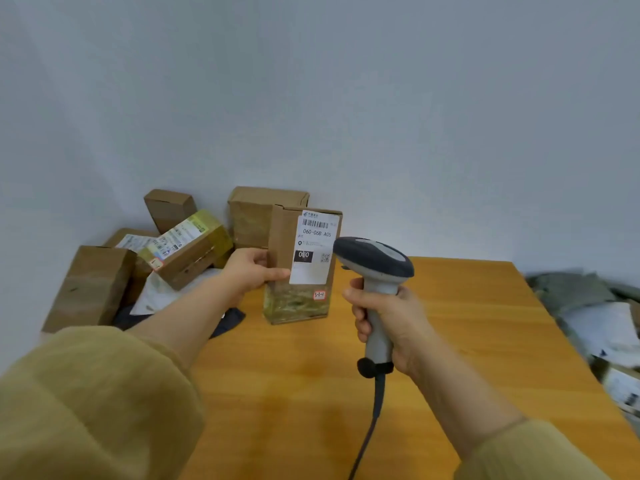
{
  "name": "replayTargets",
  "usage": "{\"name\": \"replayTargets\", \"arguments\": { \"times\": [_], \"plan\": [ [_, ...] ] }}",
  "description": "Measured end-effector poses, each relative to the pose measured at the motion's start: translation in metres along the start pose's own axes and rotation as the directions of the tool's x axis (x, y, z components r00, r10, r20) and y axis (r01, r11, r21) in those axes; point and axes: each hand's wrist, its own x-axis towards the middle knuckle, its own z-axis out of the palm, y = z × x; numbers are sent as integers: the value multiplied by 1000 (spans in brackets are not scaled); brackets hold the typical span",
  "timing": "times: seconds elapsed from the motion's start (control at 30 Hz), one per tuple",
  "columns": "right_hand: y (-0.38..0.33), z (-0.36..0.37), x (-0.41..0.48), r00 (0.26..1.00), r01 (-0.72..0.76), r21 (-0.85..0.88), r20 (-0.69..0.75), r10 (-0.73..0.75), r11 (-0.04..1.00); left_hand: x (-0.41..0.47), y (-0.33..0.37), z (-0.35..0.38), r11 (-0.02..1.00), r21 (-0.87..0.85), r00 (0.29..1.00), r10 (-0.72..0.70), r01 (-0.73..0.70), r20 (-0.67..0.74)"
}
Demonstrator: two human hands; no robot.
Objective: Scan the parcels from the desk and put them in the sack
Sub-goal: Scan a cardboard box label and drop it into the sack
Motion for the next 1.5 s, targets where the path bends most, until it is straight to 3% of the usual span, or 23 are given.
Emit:
{"name": "replayTargets", "arguments": {
  "times": [0.5, 1.13, 1.23, 1.33, 1.43, 1.5],
  "plan": [
    [-19, -65, -42, 996, 88, 63, -36, -86, 994, -23, 30, 68, 999, 15, 999, 44, -45, 31],
    [-31, -160, -78, 993, 99, 117, -74, -91, 988, -54, 64, 158, 999, 14, 994, 51, -52, 99],
    [-31, -192, -87, 984, 114, 174, -152, -88, 978, -63, 72, 185, 999, -43, 983, 9, -1, 185],
    [-18, -244, -94, 936, 129, 122, -342, -81, 984, -74, 79, 222, 994, -88, 942, -25, 58, 334],
    [3, -298, -108, 871, 97, 155, -491, -8, 983, -85, 84, 268, 989, -123, 904, -17, 77, 427],
    [12, -323, -120, 853, 65, 209, -518, 54, 976, -92, 87, 300, 985, -140, 876, -24, 104, 482]
  ]
}}
